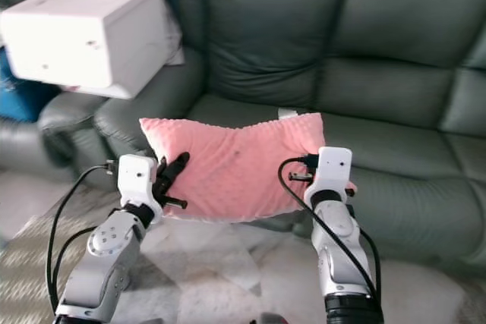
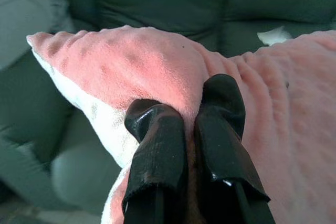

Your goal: Move the pillow to the sofa

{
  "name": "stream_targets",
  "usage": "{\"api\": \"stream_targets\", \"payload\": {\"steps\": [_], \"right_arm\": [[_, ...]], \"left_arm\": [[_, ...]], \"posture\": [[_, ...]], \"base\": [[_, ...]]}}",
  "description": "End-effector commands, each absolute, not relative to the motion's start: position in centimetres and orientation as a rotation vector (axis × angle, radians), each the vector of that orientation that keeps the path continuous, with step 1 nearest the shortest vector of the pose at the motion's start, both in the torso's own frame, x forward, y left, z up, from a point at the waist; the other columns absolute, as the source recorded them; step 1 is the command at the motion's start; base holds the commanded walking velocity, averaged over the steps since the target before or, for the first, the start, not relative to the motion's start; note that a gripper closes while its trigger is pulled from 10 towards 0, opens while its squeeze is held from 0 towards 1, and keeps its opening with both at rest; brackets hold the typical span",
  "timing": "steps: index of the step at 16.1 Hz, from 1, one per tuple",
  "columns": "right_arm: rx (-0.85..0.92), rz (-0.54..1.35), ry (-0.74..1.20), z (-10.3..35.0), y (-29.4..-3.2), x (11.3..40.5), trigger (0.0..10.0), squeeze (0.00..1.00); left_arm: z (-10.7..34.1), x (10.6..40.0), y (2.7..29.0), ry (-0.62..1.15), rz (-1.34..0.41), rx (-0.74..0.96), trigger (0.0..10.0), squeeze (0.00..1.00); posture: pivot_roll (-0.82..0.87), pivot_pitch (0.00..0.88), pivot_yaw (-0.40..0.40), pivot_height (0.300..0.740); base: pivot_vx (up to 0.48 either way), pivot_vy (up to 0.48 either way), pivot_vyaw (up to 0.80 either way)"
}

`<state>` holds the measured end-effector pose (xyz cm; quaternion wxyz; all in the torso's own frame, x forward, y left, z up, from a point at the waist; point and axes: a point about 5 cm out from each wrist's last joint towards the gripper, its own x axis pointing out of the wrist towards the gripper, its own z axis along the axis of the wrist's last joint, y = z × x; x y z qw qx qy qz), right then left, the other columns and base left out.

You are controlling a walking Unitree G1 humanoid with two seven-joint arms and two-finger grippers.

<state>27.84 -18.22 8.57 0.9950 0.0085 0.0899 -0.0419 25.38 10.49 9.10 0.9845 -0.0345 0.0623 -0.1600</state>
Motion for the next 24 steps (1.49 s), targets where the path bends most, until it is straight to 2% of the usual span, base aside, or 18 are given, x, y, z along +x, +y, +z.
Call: {"api": "stream_targets", "payload": {"steps": [1, 8, 10, 15, 24], "right_arm": [[0.016, -0.086, 0.161, 9.06, -18.31, 27.92, 10.0, 0.00], [0.016, -0.089, 0.165, 8.98, -18.27, 27.84, 10.0, 0.00], [0.016, -0.089, 0.164, 8.99, -18.27, 27.77, 10.0, 0.00], [0.023, -0.081, 0.165, 8.92, -18.13, 27.69, 10.0, 0.00], [0.013, -0.058, 0.166, 8.92, -17.90, 27.61, 10.0, 0.00]], "left_arm": [[9.64, 25.39, 10.18, 0.104, -0.346, -0.074, 10.0, 0.00], [9.61, 25.29, 10.13, 0.108, -0.352, -0.071, 10.0, 0.00], [9.57, 25.23, 10.12, 0.111, -0.350, -0.068, 10.0, 0.00], [9.81, 25.27, 10.25, 0.091, -0.329, -0.048, 10.0, 0.00], [10.22, 25.47, 10.54, 0.061, -0.309, -0.049, 10.0, 0.00]], "posture": [[-0.07, 0.000, 0.001, 0.740], [-0.07, 0.000, 0.002, 0.740], [-0.07, 0.000, 0.003, 0.740], [-0.07, 0.000, 0.001, 0.740], [-0.06, 0.000, -0.003, 0.740]], "base": [[0.000, 0.458, -0.44], [0.000, 0.479, -0.71], [0.000, 0.452, 0.00], [0.000, 0.000, -0.37], [0.063, 0.000, 0.00]]}}
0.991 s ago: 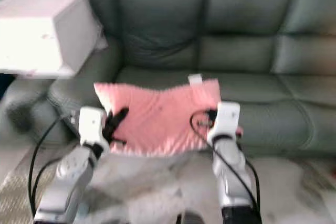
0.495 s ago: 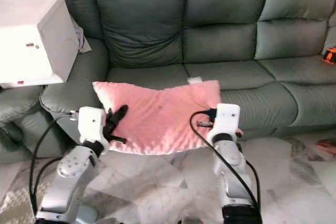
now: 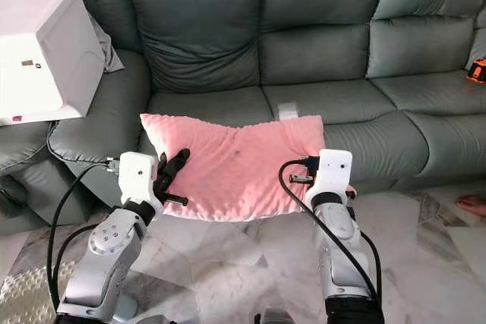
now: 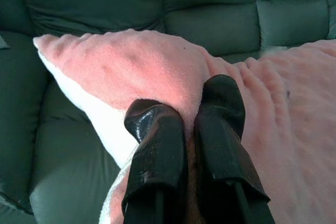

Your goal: Move the pillow to the sofa

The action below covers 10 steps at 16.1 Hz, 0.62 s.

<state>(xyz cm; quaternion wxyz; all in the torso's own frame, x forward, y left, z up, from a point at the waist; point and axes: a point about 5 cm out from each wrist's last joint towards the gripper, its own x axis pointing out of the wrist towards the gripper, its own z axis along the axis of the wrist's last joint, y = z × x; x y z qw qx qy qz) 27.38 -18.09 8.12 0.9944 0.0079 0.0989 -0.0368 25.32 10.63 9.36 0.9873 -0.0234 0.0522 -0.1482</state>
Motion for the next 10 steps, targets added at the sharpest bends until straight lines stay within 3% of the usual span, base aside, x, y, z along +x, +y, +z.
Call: {"api": "stream_targets", "payload": {"steps": [1, 3, 10], "right_arm": [[0.016, -0.057, 0.166, 8.91, -17.92, 27.62, 10.0, 0.00], [0.015, -0.058, 0.167, 8.91, -18.00, 27.64, 10.0, 0.00], [0.013, -0.057, 0.165, 8.92, -18.02, 27.77, 10.0, 0.00]], "left_arm": [[10.19, 25.44, 10.50, 0.062, -0.312, -0.053, 10.0, 0.00], [10.22, 25.40, 10.39, 0.062, -0.318, -0.058, 10.0, 0.00], [9.98, 25.54, 10.40, 0.075, -0.308, -0.069, 10.0, 0.00]], "posture": [[-0.06, 0.000, -0.004, 0.740], [-0.06, 0.000, -0.004, 0.740], [-0.06, 0.000, -0.004, 0.740]], "base": [[0.334, 0.000, 0.00], [0.356, 0.000, 0.00], [0.000, 0.000, 0.00]]}}
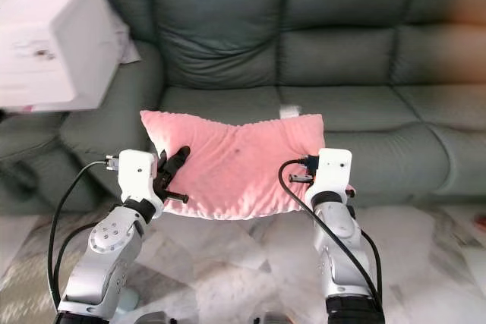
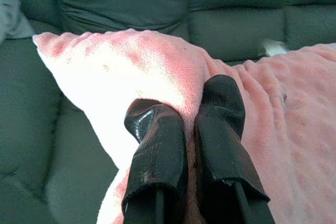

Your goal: Move the pillow to the sofa

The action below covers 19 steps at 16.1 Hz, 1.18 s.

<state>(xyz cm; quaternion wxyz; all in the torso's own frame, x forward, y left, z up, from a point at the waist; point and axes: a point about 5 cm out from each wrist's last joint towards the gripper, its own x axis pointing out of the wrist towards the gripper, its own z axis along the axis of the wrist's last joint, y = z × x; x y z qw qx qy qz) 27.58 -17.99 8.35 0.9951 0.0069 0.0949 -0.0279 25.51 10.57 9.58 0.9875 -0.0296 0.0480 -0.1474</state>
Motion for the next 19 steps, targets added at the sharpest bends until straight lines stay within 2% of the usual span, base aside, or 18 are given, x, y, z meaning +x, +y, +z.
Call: {"api": "stream_targets", "payload": {"steps": [1, 2, 6, 12, 19], "right_arm": [[0.015, -0.058, 0.166, 8.92, -18.04, 27.74, 10.0, 0.00], [0.017, -0.060, 0.167, 8.91, -18.06, 27.68, 10.0, 0.00], [0.022, -0.061, 0.168, 8.95, -18.17, 27.60, 10.0, 0.00], [0.009, -0.048, 0.168, 8.92, -18.00, 27.45, 10.0, 0.00], [0.039, -0.037, 0.159, 8.93, -17.74, 27.39, 10.0, 0.00]], "left_arm": [[10.01, 25.54, 10.34, 0.072, -0.313, -0.068, 10.0, 0.00], [10.14, 25.49, 10.24, 0.060, -0.324, -0.069, 10.0, 0.00], [10.20, 25.39, 10.00, 0.057, -0.344, -0.075, 10.0, 0.00], [10.17, 25.38, 10.01, 0.059, -0.346, -0.079, 10.0, 0.00], [9.90, 25.78, 10.55, 0.071, -0.292, -0.043, 10.0, 0.00]], "posture": [[-0.07, 0.000, -0.005, 0.740], [-0.07, 0.000, -0.005, 0.740], [-0.07, 0.000, -0.002, 0.740], [-0.08, 0.000, 0.000, 0.740], [-0.07, 0.000, -0.003, 0.740]], "base": [[0.000, 0.000, 0.00], [0.000, 0.000, 0.00], [0.468, 0.000, -0.78], [0.474, 0.000, 0.00], [0.000, 0.000, 0.00]]}}
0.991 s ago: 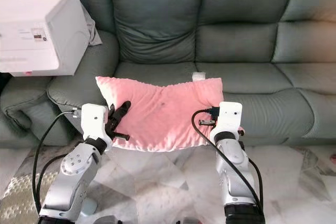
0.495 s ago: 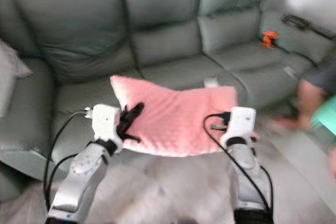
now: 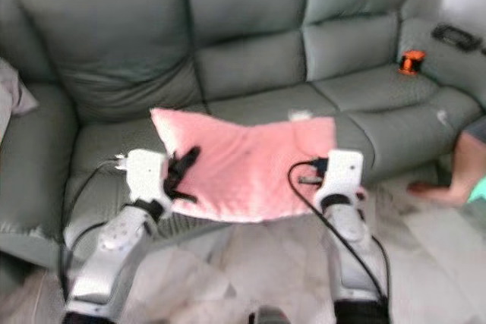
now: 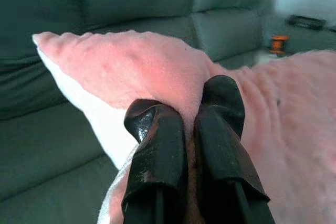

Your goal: Move the pillow to the sofa

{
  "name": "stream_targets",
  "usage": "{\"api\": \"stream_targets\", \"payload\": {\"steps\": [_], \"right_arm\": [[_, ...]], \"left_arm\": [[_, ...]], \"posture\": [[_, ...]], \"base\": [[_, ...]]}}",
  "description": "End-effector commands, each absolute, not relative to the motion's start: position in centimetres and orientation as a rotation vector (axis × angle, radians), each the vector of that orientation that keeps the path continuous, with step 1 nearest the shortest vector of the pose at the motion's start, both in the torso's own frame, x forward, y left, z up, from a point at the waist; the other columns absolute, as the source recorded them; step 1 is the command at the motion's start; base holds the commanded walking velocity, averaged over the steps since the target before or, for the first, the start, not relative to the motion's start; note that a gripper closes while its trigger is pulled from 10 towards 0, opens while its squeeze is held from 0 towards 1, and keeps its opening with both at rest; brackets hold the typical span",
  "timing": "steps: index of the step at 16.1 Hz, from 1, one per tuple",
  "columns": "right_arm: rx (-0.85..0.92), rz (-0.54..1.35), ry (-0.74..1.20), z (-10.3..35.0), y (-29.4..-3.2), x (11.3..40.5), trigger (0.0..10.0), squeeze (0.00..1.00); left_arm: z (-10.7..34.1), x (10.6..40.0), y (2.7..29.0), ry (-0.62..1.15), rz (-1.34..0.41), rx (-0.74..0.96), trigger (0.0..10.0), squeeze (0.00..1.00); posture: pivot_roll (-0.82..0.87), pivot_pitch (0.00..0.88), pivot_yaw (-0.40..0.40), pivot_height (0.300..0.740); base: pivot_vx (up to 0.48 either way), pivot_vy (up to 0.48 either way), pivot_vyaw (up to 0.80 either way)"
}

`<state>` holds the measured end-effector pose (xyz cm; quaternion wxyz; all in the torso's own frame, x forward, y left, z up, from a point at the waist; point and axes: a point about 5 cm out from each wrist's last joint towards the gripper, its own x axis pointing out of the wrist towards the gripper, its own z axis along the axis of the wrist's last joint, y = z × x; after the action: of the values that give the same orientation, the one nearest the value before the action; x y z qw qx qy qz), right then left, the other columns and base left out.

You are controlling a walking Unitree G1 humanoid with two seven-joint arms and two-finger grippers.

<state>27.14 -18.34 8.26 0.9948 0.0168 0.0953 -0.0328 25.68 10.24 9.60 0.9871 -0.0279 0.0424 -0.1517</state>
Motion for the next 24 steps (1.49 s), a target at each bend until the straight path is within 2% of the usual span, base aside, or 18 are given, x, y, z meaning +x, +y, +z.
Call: {"api": "stream_targets", "payload": {"steps": [1, 8, 15, 22, 24], "right_arm": [[0.034, -0.028, 0.155, 9.0, -17.7, 27.4, 10.0, 0.00], [0.019, 0.014, 0.139, 9.4, -17.1, 27.8, 10.0, 0.00], [0.039, 0.018, 0.150, 8.8, -16.8, 27.2, 10.0, 0.00], [0.041, 0.023, 0.149, 8.8, -16.7, 27.3, 10.0, 0.00], [0.050, 0.021, 0.146, 8.8, -16.7, 27.3, 10.0, 0.00]], "left_arm": [[9.8, 25.9, 10.7, 0.072, -0.279, -0.036, 10.0, 0.00], [10.4, 26.8, 12.4, 0.050, -0.189, -0.019, 10.0, 0.00], [9.6, 26.6, 11.2, 0.084, -0.232, -0.029, 10.0, 0.00], [9.6, 26.7, 11.7, 0.080, -0.219, -0.022, 10.0, 0.00], [9.6, 26.8, 11.9, 0.074, -0.215, -0.016, 10.0, 0.00]], "posture": [[-0.07, 0.000, -0.006, 0.740], [-0.04, 0.000, -0.024, 0.740], [-0.04, 0.000, -0.016, 0.740], [-0.04, 0.000, -0.014, 0.740], [-0.05, 0.000, -0.013, 0.740]], "base": [[0.000, 0.000, 0.00], [0.000, 0.000, 0.65], [0.000, 0.000, 0.72], [0.000, 0.000, 0.66], [0.000, 0.000, 0.00]]}}
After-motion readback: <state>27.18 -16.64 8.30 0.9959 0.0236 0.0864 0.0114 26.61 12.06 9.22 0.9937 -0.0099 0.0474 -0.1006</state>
